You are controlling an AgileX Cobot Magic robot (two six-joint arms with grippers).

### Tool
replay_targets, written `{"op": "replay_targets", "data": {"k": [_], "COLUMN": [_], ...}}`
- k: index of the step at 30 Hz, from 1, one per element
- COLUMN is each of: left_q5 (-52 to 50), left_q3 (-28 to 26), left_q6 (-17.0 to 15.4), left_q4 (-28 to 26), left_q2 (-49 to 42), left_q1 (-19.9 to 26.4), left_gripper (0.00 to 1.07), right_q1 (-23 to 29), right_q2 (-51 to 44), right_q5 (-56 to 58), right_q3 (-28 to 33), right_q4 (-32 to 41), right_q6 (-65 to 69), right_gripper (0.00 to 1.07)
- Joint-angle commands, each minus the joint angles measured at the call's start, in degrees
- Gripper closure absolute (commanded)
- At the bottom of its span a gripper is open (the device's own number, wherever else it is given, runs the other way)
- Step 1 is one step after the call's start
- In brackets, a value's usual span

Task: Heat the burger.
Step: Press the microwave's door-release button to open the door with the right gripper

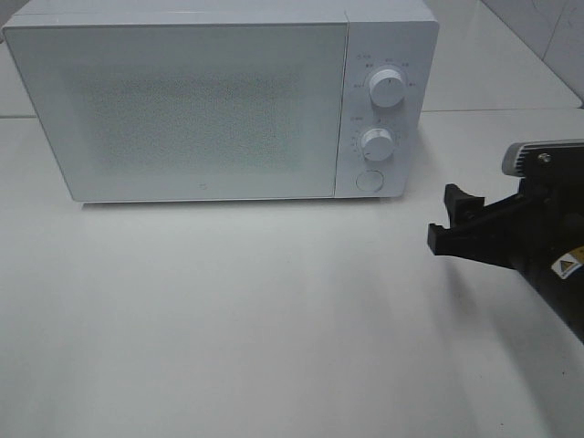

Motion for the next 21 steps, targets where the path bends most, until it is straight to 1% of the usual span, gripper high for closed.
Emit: {"op": "replay_targets", "data": {"k": [1,2,4,8,10,16,19,20,21], "left_q5": [0.1,0.1,0.1,0.1,0.1,0.1,0.1,0.1,0.1], "left_q3": [0.3,0.3,0.3,0.3,0.3,0.3,0.3,0.3,0.3], "left_q6": [0.1,0.1,0.1,0.1,0.1,0.1,0.1,0.1,0.1], "left_q4": [-0.6,-0.6,-0.6,-0.6,-0.6,-0.6,-0.6,-0.6,-0.6], "left_q2": [-0.3,-0.3,-0.3,-0.3,-0.3,-0.3,-0.3,-0.3,-0.3], "left_q1": [0.0,0.0,0.0,0.0,0.0,0.0,0.0,0.0,0.0], "left_gripper": [0.25,0.25,0.25,0.25,0.25,0.25,0.25,0.25,0.25], "right_q1": [3.6,3.6,6.0,7.4,9.1,9.4,9.4,9.4,9.4], "right_q2": [1.8,1.8,3.7,5.3,6.9,7.5,7.5,7.5,7.5], "right_q5": [-5.8,-5.8,-5.2,-5.0,-4.0,-2.0,-2.0,-2.0,-2.0], "right_q3": [-2.5,-2.5,-4.8,-6.6,-8.3,-9.1,-9.1,-9.1,-9.1], "right_q4": [2.1,2.1,4.0,5.6,6.1,6.1,6.1,6.1,6.1], "right_q6": [-0.7,-0.7,-1.0,-1.9,-1.9,-1.3,1.7,2.7,6.5], "right_gripper": [0.36,0.36,0.36,0.36,0.36,0.36,0.36,0.37,0.40]}}
